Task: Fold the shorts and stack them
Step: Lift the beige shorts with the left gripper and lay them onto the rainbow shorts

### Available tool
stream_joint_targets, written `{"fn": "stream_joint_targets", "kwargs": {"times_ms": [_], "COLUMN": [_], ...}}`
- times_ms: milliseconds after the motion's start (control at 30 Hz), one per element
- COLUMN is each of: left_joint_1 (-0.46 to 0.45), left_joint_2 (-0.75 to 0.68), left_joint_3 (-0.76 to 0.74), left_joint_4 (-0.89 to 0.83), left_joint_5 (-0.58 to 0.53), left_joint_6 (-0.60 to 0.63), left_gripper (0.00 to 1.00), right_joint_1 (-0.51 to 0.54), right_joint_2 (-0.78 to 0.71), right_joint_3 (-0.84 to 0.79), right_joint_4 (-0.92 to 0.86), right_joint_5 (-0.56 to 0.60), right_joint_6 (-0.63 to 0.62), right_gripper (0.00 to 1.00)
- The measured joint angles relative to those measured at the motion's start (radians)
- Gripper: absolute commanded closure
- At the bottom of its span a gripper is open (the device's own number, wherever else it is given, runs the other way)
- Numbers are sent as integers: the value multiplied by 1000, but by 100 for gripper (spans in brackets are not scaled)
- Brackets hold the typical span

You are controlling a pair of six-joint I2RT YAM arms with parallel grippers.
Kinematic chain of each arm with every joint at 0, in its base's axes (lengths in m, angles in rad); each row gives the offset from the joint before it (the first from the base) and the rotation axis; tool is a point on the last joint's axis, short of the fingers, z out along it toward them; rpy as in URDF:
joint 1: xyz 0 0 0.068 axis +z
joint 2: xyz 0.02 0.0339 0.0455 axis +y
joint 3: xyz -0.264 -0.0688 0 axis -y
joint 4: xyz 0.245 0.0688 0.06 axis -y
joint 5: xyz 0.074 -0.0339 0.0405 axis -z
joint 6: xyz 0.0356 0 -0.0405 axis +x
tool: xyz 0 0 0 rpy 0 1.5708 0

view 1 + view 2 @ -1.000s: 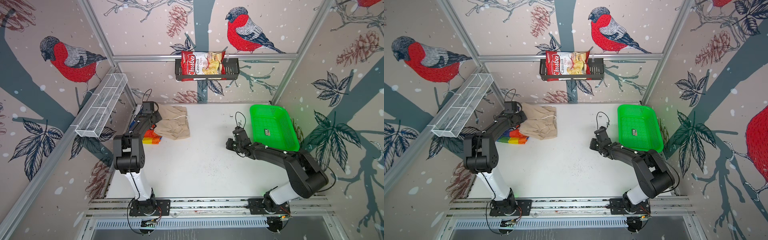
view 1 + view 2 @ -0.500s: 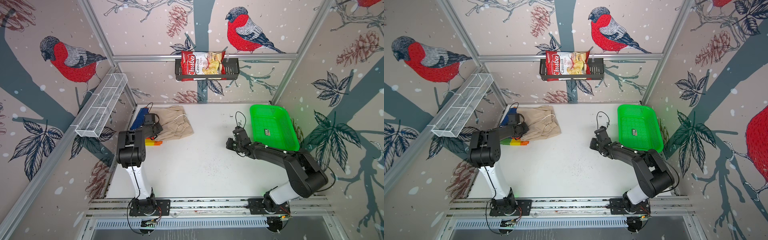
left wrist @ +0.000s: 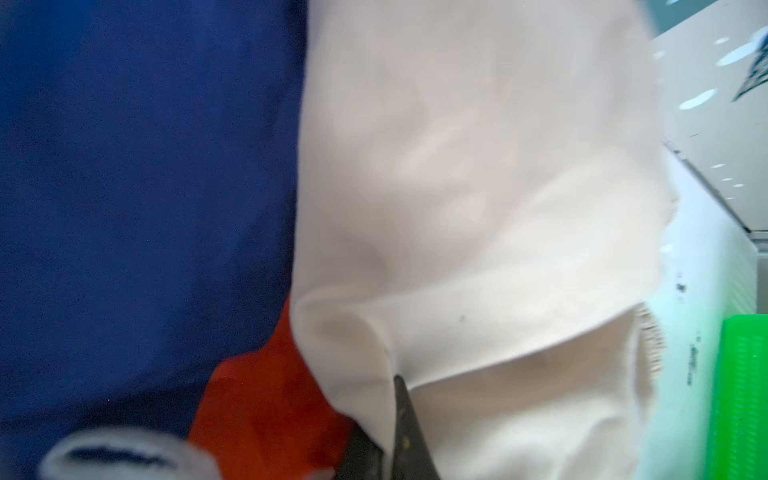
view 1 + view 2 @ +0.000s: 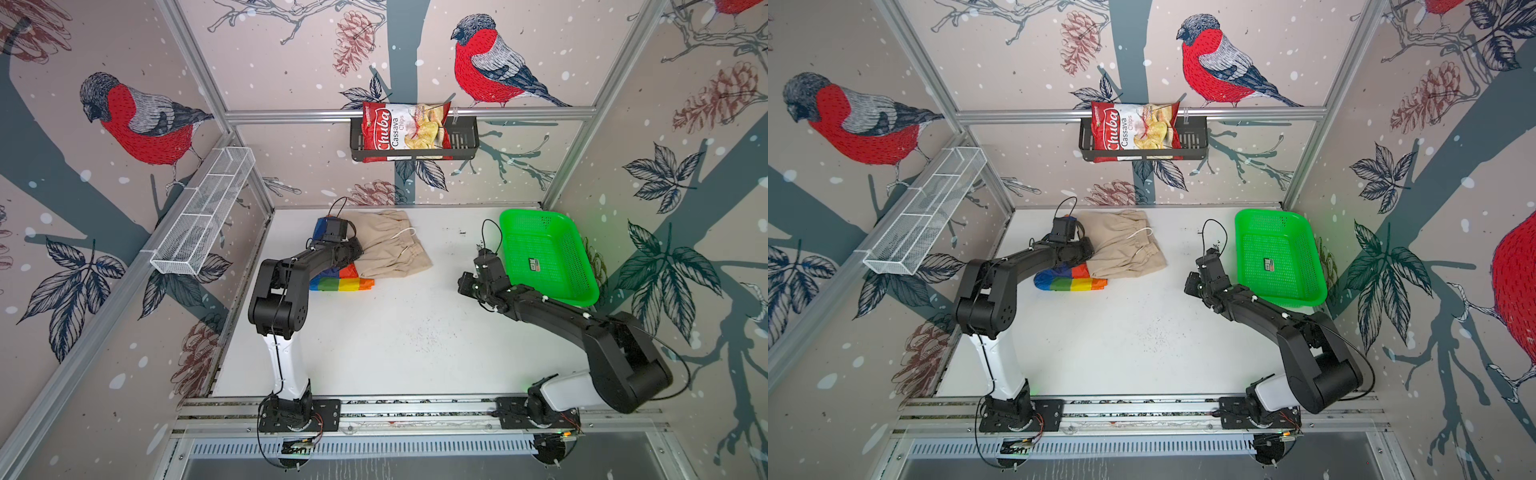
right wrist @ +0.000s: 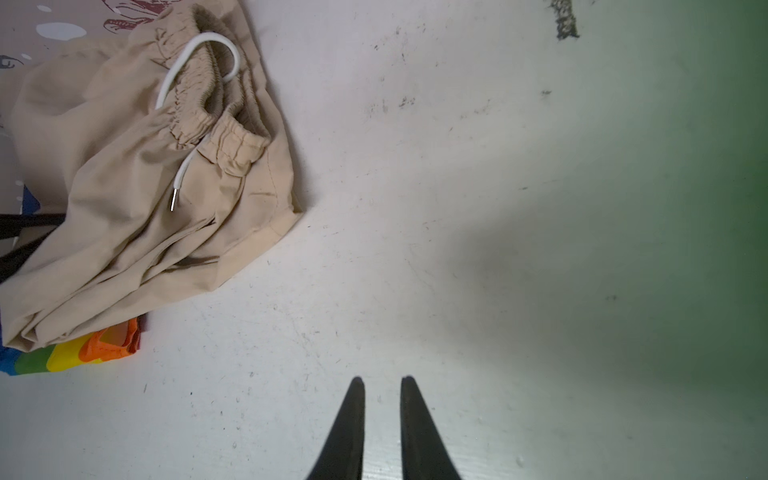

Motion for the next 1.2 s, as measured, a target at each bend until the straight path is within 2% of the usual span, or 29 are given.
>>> {"fn": "stream_joint_targets", "kwargs": {"times_ms": [300,500,633,900,1200], "left_joint_1": [-43,-44,-38,34,131], "left_joint_2": [-69,0,19,27,-32], "left_joint_3": [206,446,539,553,420], "left_joint_4": [-125,-270,-348,-431,-416], "left_joint_5": [-13,21,35,70,116], "left_joint_6": [-23,7,39,64,75], "left_gripper": [100,100,100,100,100], "right_joint_1": [-26,-33,-42,-47,-50], "right_joint_2": [-59,-92,-99,-99,-93], "right_joint_3": [-96,-136,-153,-174,-175], "right_joint_4": [1,8,14,31,46], "right_joint_5": [3,-6,-6,-13,-13], "right_joint_6": [8,12,15,31,34], "right_gripper": [81,81,81,81,81]}}
